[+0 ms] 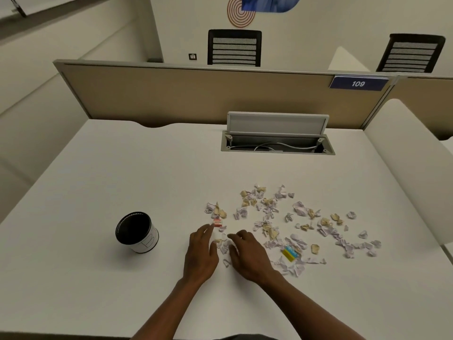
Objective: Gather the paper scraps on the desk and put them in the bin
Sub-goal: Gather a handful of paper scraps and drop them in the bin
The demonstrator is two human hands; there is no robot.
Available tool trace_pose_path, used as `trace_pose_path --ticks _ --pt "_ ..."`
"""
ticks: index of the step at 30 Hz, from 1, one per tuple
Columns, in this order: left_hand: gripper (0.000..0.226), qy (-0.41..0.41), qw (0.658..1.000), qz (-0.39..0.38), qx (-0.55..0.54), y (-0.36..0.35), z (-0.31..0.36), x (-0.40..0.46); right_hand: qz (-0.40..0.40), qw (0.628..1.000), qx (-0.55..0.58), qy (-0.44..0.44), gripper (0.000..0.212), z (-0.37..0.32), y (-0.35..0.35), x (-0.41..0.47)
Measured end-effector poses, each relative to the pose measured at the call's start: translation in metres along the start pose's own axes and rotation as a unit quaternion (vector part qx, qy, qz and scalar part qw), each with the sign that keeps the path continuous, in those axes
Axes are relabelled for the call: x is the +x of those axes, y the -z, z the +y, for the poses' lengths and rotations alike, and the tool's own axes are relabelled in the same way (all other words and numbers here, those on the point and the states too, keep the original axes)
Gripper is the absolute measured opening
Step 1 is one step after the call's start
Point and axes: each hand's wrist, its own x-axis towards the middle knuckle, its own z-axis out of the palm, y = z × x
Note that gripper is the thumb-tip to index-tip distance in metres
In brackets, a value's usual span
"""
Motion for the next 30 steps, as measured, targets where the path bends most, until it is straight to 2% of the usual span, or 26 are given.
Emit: trace_pose_path --ticks 3,7,11,16,19,22,26,30 --pt "0.056 -0.023 1.0 0.009 0.018 0.004 0.0 0.012 0.03 0.999 -0.031 0.027 0.046 -0.004 0.006 0.017" --pt "0.059 -0.039 0.999 0.019 0.03 0.009 0.0 0.032 -0.043 0.991 -0.088 0.093 0.059 -0.012 0.011 0.038" --pt "0.059 -0.046 0.998 0.015 0.031 0.016 0.0 0.05 -0.079 0.981 -0.114 0.132 0.054 -0.011 0.004 0.041" --pt "0.061 -0.085 0.992 -0.038 0.087 0.021 -0.001 0.068 -0.014 0.988 -0.035 0.149 0.04 -0.009 0.001 0.028" --pt "0.06 -0.115 0.974 -0.099 0.168 0.02 -0.003 0.073 0.024 0.994 -0.003 0.11 0.041 -0.007 0.01 0.035" --pt "0.059 -0.132 0.964 -0.111 0.204 0.016 -0.006 0.065 0.06 0.995 0.015 0.078 0.039 -0.007 0.022 0.051" --pt "0.05 -0.133 0.977 -0.081 0.148 0.013 -0.008 0.042 0.047 0.997 0.006 0.058 0.043 -0.005 0.034 0.074" --pt "0.047 -0.125 0.988 -0.055 0.067 0.014 -0.008 0.018 -0.058 0.994 -0.051 0.081 0.059 -0.006 0.032 0.086"
